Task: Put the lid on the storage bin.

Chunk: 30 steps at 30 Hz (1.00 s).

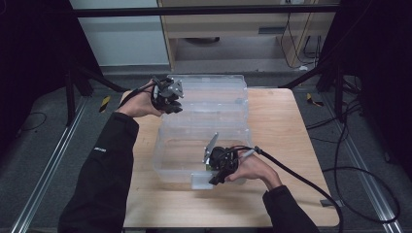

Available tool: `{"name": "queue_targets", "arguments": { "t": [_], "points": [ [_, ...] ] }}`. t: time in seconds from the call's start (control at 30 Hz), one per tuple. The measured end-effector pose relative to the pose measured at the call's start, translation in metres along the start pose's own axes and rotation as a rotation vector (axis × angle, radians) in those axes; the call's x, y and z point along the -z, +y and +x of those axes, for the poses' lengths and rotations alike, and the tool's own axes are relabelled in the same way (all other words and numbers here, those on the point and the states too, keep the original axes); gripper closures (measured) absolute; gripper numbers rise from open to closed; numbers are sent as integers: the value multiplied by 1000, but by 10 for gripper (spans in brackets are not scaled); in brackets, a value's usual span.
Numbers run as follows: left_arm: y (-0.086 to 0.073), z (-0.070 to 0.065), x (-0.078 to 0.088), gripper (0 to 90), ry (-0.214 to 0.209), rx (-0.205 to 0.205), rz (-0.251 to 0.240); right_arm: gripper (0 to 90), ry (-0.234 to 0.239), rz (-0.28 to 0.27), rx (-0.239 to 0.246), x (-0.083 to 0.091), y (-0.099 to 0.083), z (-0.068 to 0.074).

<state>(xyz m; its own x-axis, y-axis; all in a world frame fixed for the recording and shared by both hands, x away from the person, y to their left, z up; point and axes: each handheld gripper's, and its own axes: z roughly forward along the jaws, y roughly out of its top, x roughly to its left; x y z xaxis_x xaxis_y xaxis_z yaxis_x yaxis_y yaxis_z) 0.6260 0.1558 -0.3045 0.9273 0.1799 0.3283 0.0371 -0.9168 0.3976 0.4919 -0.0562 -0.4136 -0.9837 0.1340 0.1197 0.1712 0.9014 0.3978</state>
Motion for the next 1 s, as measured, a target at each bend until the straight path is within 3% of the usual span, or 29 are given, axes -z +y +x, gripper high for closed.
{"name": "queue_targets", "arguments": {
  "t": [0.17, 0.53, 1.0],
  "points": [
    [0, -1, 1, 807, -6, 0, -4, 625, -1, 0, 10, 0, 0, 0],
    [5, -8, 6, 845, -20, -34, 41, 635, 7, 30, 25, 4, -2, 1],
    [11, -12, 11, 863, -22, -44, 51, 642, 6, 3, 24, 3, -5, 0]
  ]
}}
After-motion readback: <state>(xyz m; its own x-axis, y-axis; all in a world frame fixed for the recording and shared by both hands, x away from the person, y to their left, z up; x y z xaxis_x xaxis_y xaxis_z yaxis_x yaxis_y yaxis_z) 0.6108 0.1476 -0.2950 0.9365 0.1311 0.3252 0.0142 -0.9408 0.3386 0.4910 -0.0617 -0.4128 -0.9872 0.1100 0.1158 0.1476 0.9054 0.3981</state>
